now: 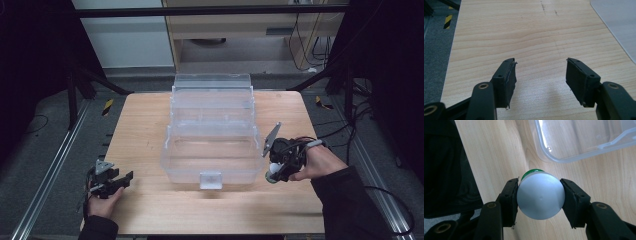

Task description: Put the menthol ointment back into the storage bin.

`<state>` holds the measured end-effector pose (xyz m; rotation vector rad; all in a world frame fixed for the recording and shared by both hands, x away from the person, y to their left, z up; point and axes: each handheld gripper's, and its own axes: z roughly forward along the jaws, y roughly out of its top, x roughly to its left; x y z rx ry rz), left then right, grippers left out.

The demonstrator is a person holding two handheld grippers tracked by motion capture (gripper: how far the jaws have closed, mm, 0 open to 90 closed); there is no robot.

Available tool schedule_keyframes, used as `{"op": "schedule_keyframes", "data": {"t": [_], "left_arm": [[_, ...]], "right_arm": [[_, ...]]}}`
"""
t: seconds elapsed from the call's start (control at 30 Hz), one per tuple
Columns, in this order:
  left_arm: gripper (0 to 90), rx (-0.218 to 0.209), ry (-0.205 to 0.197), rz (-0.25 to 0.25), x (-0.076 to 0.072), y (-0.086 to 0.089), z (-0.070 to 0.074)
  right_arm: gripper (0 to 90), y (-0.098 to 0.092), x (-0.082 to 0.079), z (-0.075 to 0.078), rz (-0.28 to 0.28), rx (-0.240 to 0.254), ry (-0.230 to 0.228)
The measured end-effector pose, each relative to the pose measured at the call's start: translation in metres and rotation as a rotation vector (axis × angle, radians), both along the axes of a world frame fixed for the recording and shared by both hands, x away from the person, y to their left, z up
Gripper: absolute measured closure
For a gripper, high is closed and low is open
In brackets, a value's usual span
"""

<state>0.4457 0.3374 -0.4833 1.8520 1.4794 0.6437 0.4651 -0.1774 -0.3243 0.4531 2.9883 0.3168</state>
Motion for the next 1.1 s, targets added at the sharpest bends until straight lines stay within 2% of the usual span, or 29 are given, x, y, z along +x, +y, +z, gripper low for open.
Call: {"op": "schedule_keyframes", "data": {"t": [0.73,0.97,1.1], "left_arm": [[40.6,0.001,0.001,0.000,0.000,-0.001,-0.001],[40.5,-0.002,0.001,-0.001,0.000,0.000,0.000],[40.5,-0.001,0.000,-0.001,0.000,0.000,0.000]], "right_arm": [[50.3,0.017,0.016,0.022,0.012,0.017,-0.015],[50.3,0.022,0.025,0.024,0.007,0.017,-0.028],[50.3,0.024,0.030,0.024,-0.001,0.037,-0.034]]}}
